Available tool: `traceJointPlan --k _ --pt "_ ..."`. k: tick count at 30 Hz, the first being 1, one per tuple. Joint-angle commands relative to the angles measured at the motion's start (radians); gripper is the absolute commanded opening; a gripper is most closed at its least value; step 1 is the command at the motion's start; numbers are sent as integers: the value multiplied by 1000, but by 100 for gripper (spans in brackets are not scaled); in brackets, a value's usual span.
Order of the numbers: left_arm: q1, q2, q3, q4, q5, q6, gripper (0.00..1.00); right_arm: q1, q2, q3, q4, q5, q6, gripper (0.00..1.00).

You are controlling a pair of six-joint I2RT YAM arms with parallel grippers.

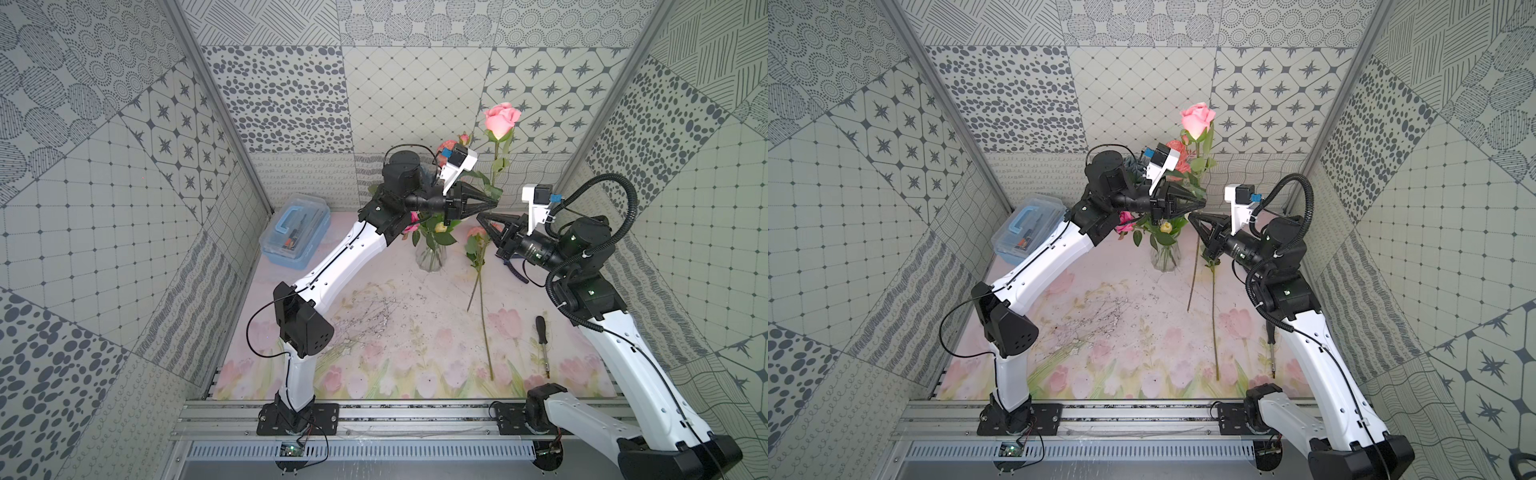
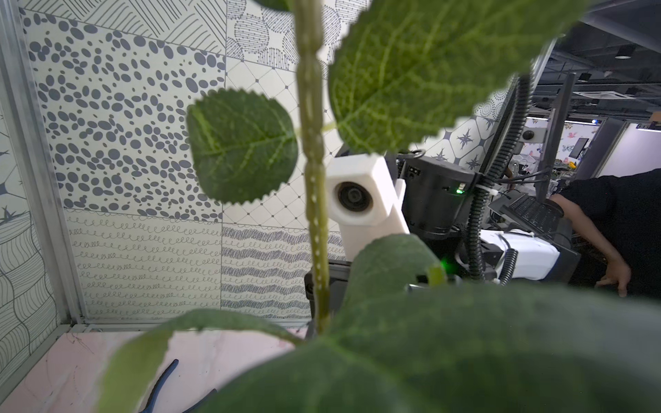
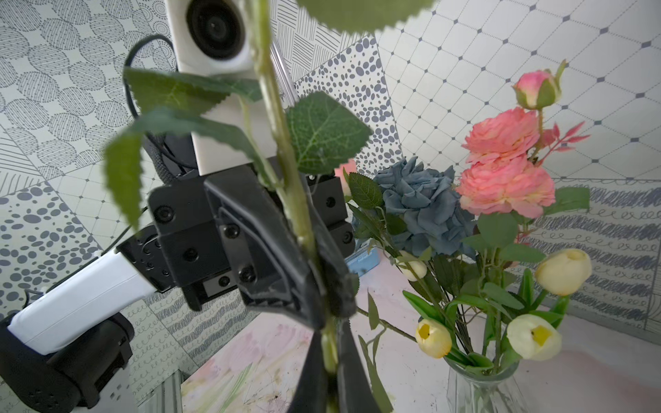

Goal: Pick out pink flowers from the vase
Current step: Place the flower at the center of the board.

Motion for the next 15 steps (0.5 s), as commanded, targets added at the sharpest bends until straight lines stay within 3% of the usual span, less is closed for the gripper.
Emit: traceJointPlan --k 1,2,3,4,6,7,8,10,15 --pt "-5 9 19 -35 35 82 0 -2 -27 0 38 9 -6 0" --pt "-6 12 23 -37 26 83 0 -2 -29 0 31 16 -8 0" --pt "-6 14 32 -39 11 86 14 -2 -30 1 20 26 -12 0" --pt "-5 17 46 -51 -14 94 38 -2 -32 2 7 42 -18 0" --pt "-4 19 104 -150 -115 156 73 -4 -35 11 -34 96 -34 0" --pt "-3 18 144 -216 -187 209 88 -4 -37 20 -66 136 -49 0" --pt "-1 16 181 -273 -253 249 96 -4 -38 26 -93 177 -61 0" --pt "17 7 237 -334 -375 296 99 -5 -35 47 -186 283 -96 0" --pt "102 -48 254 -306 -541 261 99 -16 5 51 -356 476 -127 0"
